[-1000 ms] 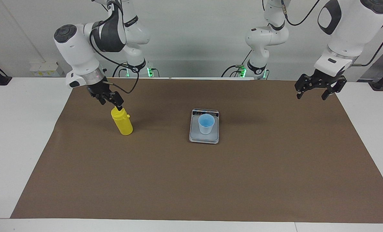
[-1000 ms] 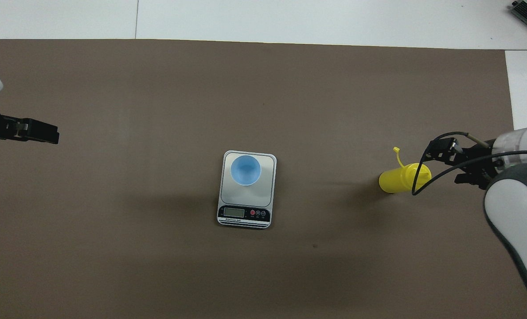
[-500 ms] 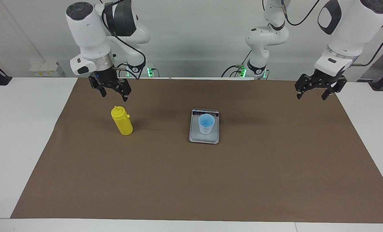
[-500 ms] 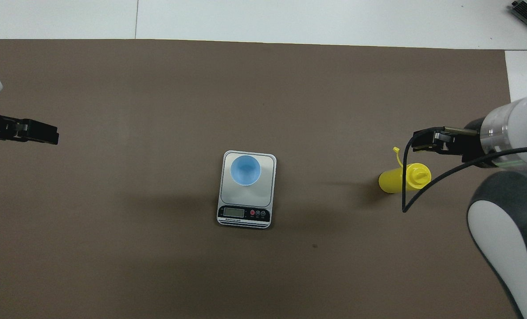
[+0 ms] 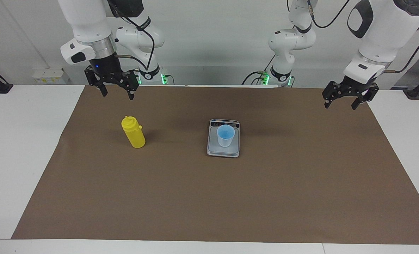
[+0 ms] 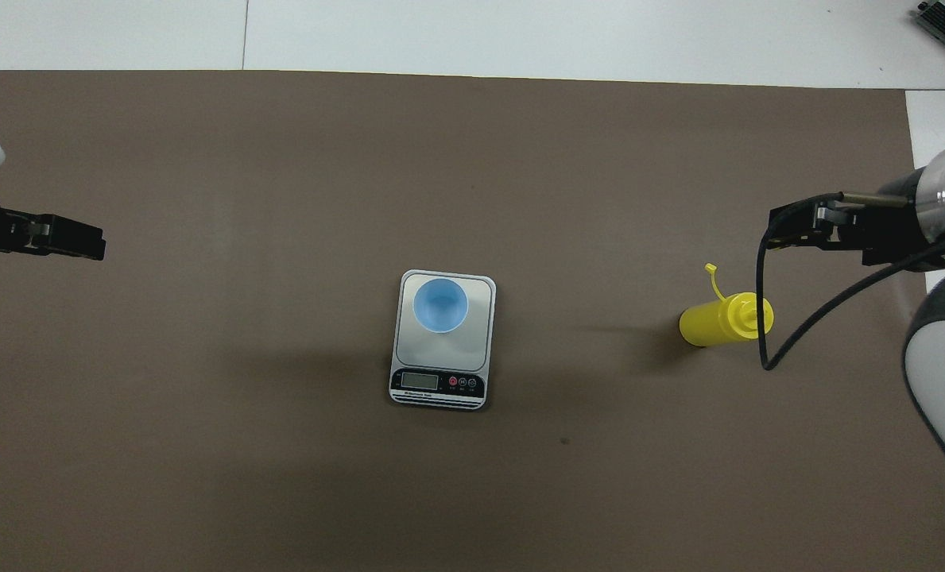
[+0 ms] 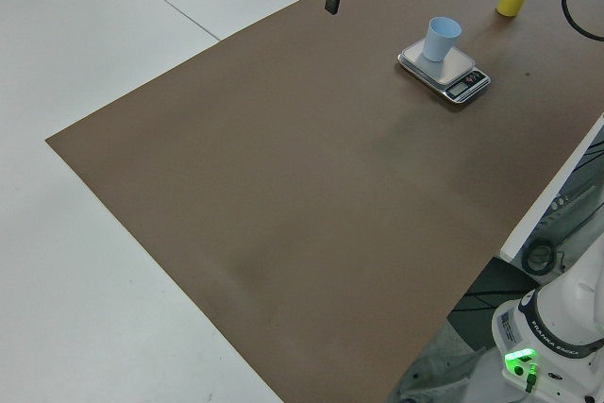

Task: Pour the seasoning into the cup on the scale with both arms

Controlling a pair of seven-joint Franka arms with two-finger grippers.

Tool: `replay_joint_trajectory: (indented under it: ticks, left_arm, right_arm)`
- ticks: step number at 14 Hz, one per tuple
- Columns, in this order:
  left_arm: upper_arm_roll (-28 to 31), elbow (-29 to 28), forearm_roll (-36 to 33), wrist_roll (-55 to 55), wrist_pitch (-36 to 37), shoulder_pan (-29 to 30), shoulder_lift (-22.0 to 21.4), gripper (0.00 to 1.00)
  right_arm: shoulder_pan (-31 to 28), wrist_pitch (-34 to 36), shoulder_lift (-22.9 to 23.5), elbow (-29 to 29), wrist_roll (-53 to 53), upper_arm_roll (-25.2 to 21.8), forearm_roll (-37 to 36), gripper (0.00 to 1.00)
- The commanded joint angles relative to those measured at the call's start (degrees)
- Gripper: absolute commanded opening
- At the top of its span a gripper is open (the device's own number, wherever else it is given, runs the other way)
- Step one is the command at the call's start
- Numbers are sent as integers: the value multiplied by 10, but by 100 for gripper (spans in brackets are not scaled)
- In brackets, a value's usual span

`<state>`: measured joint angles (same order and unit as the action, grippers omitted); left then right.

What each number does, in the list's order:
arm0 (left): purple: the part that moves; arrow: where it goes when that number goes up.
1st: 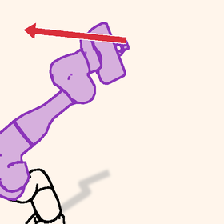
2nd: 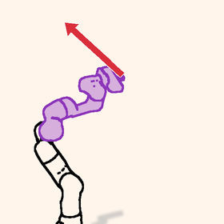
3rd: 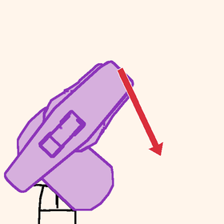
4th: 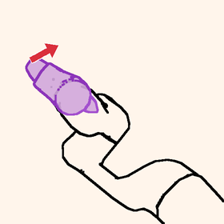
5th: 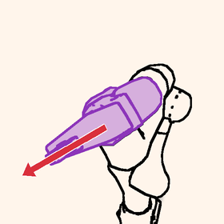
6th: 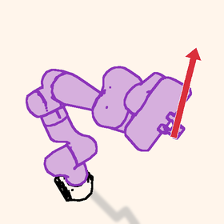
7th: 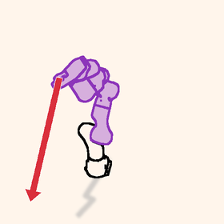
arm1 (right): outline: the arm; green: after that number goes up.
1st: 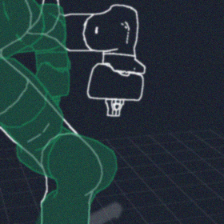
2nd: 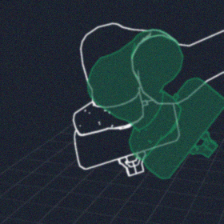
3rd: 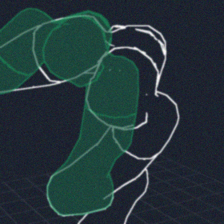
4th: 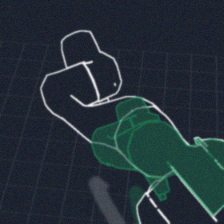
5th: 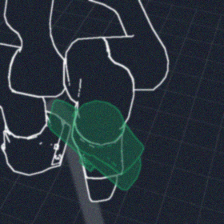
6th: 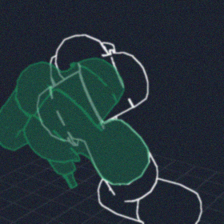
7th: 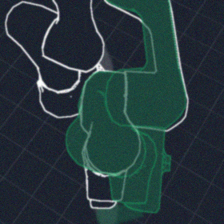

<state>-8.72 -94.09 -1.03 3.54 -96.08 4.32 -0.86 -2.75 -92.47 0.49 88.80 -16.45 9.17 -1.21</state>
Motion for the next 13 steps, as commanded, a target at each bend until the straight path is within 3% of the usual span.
replay_joint_trajectory:
  ticks: [1, 6, 13]
  left_arm:
    - [1, -20, -4, 10, -5, 3, -18, 100]
    - [1, -20, -4, 10, -5, 3, -18, 100]
    - [1, -20, -4, 10, -5, 3, -18, 100]
  right_arm:
    - [-5, 11, 9, -3, 17, 5, -7, 100]
    - [-9, 8, -11, 35, 47, 4, 0, 100]
    - [-9, 8, -11, 36, 44, 4, 0, 100]
